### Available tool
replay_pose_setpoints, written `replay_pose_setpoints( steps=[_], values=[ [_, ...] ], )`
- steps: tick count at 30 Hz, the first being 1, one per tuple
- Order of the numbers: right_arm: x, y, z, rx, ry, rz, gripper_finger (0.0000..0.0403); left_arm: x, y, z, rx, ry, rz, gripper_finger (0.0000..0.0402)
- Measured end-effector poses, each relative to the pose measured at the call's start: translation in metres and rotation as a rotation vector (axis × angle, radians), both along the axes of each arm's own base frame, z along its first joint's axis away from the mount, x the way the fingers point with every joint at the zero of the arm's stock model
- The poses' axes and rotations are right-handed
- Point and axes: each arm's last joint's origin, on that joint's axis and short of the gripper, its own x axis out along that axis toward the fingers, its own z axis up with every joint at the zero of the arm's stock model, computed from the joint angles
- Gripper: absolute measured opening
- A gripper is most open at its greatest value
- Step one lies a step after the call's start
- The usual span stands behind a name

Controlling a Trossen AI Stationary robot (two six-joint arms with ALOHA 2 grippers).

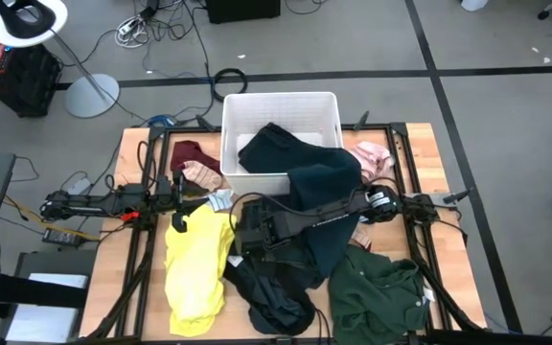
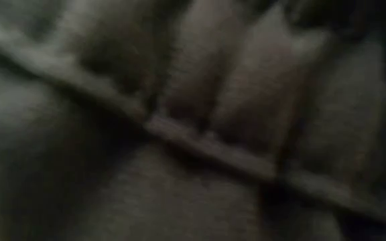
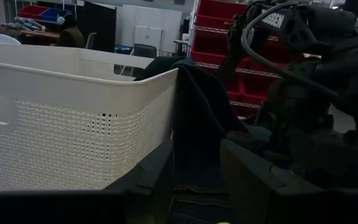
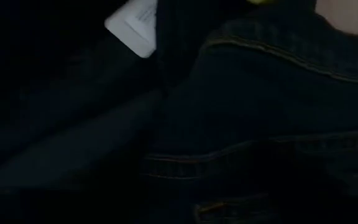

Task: Sort clothes
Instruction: Put the dark blue pants into the white bin

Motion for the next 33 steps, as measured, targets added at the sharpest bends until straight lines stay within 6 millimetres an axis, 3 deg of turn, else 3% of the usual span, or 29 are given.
replay_pose_setpoints(
  steps=[3,8,12,17,23,33],
  values=[
    [0.000,-0.007,0.000,-0.004,0.017,-0.013,0.0236,0.000,0.000,0.000,0.000,-0.002,0.000,0.0137],
    [0.000,-0.014,-0.001,-0.027,0.031,0.017,0.0051,0.000,0.000,0.001,-0.001,-0.008,0.000,0.0137],
    [-0.001,-0.016,0.004,-0.027,0.049,0.031,0.0044,0.000,0.000,0.001,0.000,-0.009,0.000,0.0137],
    [-0.002,-0.016,0.029,-0.037,0.032,0.045,0.0044,0.000,0.000,0.001,0.000,-0.010,0.000,0.0137],
    [-0.007,-0.016,0.093,-0.046,-0.192,0.057,0.0044,0.000,0.000,0.001,-0.001,-0.012,0.001,0.0137],
    [-0.064,-0.032,0.203,-0.218,-0.489,-0.028,0.0044,0.000,0.000,0.002,-0.001,-0.018,0.001,0.0137]
  ],
)
